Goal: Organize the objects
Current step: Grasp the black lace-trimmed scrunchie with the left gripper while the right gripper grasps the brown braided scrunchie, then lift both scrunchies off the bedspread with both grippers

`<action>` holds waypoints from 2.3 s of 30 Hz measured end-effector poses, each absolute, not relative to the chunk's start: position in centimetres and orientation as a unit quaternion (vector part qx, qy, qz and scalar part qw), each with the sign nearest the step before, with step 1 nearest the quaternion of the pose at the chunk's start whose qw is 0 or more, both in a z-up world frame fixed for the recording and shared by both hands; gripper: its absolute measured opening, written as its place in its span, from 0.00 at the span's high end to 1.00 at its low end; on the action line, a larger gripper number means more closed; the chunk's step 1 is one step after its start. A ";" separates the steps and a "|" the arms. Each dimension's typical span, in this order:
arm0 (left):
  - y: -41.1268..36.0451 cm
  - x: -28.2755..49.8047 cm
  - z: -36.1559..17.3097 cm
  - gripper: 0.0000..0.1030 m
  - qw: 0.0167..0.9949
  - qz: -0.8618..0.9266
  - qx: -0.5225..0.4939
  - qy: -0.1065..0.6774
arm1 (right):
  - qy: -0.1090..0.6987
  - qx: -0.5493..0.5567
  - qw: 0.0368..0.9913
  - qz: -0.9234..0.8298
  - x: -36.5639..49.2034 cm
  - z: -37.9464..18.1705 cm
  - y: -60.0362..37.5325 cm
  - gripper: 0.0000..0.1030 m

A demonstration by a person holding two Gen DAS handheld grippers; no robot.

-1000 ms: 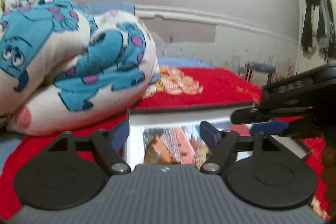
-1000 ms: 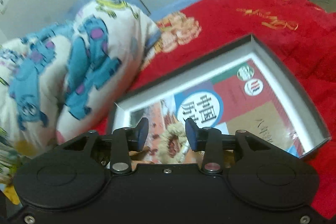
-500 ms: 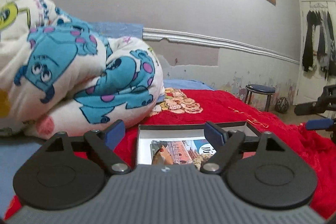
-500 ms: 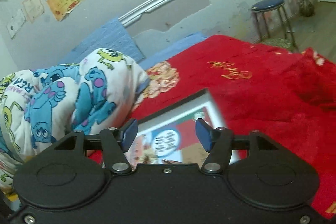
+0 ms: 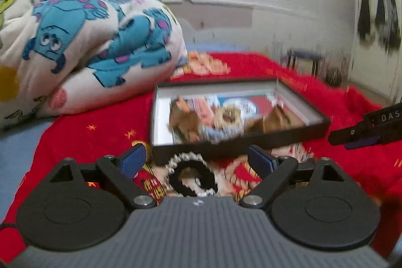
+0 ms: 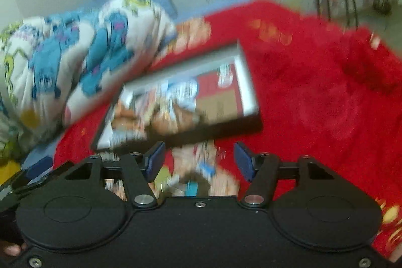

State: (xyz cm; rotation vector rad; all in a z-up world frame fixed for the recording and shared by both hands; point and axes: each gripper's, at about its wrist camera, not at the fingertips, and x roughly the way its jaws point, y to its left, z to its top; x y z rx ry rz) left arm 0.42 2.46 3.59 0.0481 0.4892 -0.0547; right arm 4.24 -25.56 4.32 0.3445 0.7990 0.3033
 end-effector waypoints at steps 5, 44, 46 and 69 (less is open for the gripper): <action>1.5 2.0 0.5 0.13 0.957 -0.014 0.049 0.286 | 0.442 0.156 0.872 0.138 5.4 1.3 -24.5 0.63; -2.6 0.6 0.1 0.83 0.956 -0.052 0.067 0.282 | 0.381 0.190 0.885 0.190 6.2 4.3 -24.1 0.90; -2.6 0.4 0.2 0.83 0.957 -0.061 0.063 0.276 | 0.376 0.195 0.886 0.192 6.1 4.7 -24.2 0.90; -0.4 0.7 1.4 0.83 0.945 -0.076 -0.048 0.315 | 0.423 0.186 0.880 0.111 5.6 5.6 -22.3 0.90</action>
